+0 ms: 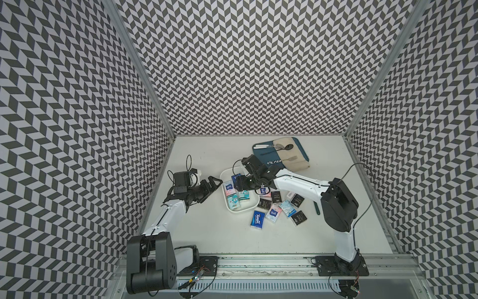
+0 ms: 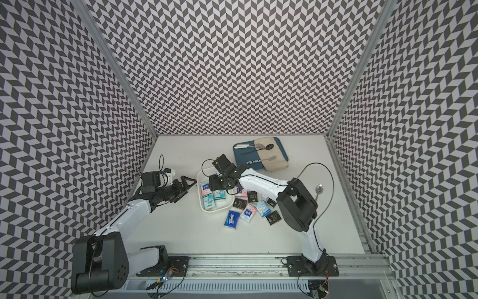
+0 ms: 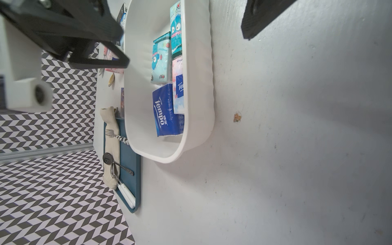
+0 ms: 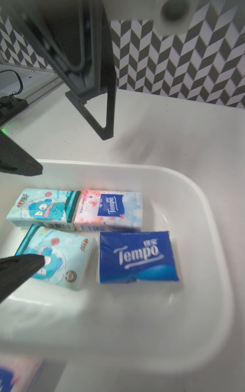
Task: Put the pocket tissues into the storage box
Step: Adjust the pocket tissues in the storage box, then pick up the pocket tissues from the center of the board.
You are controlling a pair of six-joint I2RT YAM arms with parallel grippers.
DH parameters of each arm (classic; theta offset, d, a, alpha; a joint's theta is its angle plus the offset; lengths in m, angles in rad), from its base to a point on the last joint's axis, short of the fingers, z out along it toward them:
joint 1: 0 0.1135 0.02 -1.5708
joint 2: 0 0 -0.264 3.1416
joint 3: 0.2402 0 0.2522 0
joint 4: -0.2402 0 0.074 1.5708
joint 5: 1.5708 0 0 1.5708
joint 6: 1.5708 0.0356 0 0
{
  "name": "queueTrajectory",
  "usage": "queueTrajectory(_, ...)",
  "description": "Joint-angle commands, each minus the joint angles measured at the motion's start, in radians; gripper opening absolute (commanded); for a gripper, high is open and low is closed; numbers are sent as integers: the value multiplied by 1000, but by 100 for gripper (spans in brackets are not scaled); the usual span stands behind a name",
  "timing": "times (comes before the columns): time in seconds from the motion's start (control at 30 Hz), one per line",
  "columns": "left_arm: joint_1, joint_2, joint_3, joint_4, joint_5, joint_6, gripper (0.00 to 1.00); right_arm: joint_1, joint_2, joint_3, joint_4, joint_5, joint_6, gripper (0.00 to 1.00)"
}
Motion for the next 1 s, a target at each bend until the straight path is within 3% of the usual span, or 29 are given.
queueTrajectory(0.0, 5, -13, 2, -16, 11, 19, 99, -69, -57, -25, -24, 121, -67, 69)
queueTrajectory(0.13, 5, -7, 0, -14, 11, 19, 99, -158, -56, -42, -84, 184, -133, 78)
queueTrajectory(0.33, 5, 1, 1, -13, 11, 18, 99, -267, -29, -79, -106, 242, -185, 80)
queueTrajectory(0.8, 5, 15, 4, -34, -13, 33, 99, -279, 116, -39, -94, 226, -258, 83)
queueTrajectory(0.97, 5, 15, 9, -42, -20, 35, 99, -279, 148, -28, -91, 222, -256, 77)
